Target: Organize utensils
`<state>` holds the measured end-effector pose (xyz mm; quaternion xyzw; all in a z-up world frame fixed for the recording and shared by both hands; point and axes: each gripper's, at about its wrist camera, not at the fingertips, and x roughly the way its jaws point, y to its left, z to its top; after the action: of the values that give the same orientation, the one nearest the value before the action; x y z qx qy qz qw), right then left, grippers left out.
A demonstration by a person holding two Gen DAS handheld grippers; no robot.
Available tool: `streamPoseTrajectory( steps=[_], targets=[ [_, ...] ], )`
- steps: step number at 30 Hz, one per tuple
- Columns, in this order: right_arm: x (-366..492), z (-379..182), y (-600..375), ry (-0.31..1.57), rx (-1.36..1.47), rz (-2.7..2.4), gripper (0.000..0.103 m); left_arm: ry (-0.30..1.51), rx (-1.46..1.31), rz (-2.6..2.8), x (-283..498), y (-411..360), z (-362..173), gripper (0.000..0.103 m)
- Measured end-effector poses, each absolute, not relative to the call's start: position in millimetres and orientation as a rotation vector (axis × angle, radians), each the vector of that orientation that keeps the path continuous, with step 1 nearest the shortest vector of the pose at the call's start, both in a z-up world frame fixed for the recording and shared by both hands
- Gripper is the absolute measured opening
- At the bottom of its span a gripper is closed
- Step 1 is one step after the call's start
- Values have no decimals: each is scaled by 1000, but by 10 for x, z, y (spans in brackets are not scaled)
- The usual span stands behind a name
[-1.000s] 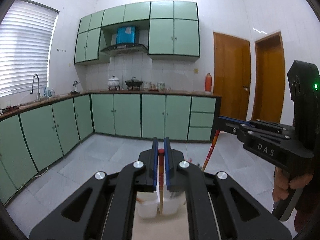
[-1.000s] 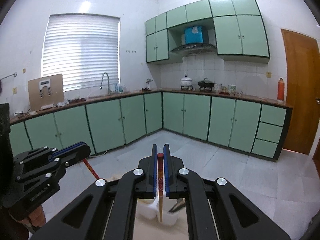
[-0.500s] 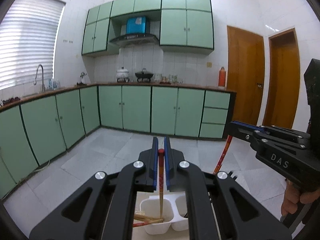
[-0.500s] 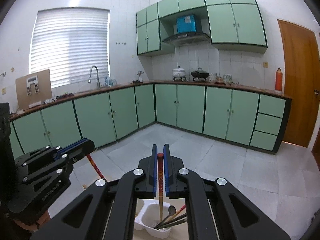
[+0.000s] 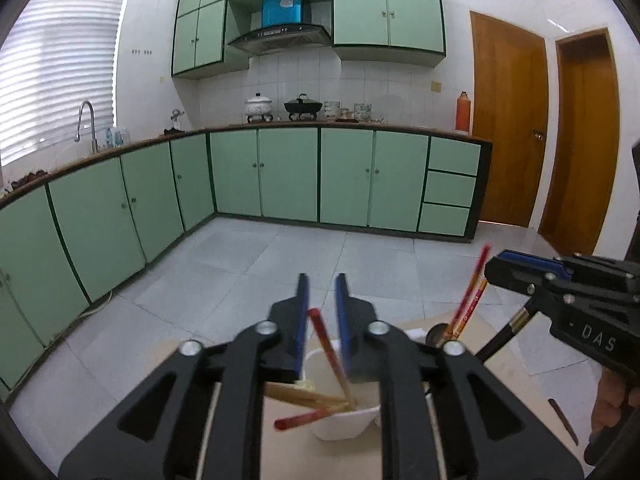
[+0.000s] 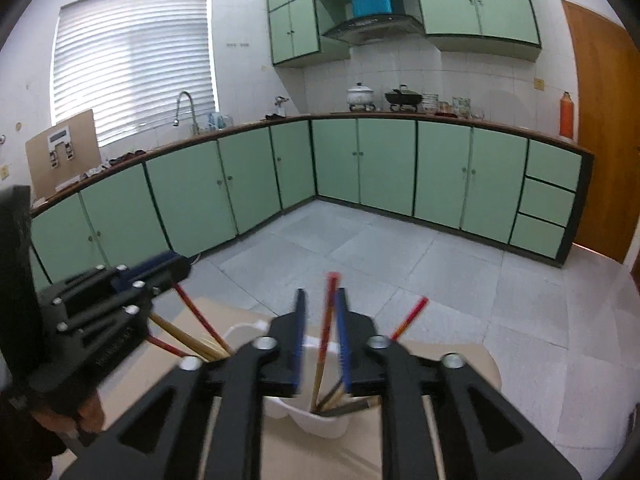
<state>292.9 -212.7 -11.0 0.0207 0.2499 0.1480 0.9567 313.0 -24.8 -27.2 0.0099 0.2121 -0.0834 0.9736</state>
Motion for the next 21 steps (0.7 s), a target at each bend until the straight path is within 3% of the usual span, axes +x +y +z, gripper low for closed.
streamPoseTrajectory(
  steps=[2,4,12,17,21],
  targets=[
    [2862,-72,-2178,484,59,290,36,419,-1,-159,3084,-185,-223,40],
    [2747,20,-2238,444,64,262,53,394,-8,-145,3007,-121,-140,46],
    [2308,363,-2445,321,87,201,78,311,-30,-103,2658,-24,163,79],
    [2025,420,-2538,295,94,173,88,296,-18,-85,2370,-39,225,89],
    [1785,353,-2569,306,103,156,96,313,-28,-92,2129,-41,201,92]
  ],
)
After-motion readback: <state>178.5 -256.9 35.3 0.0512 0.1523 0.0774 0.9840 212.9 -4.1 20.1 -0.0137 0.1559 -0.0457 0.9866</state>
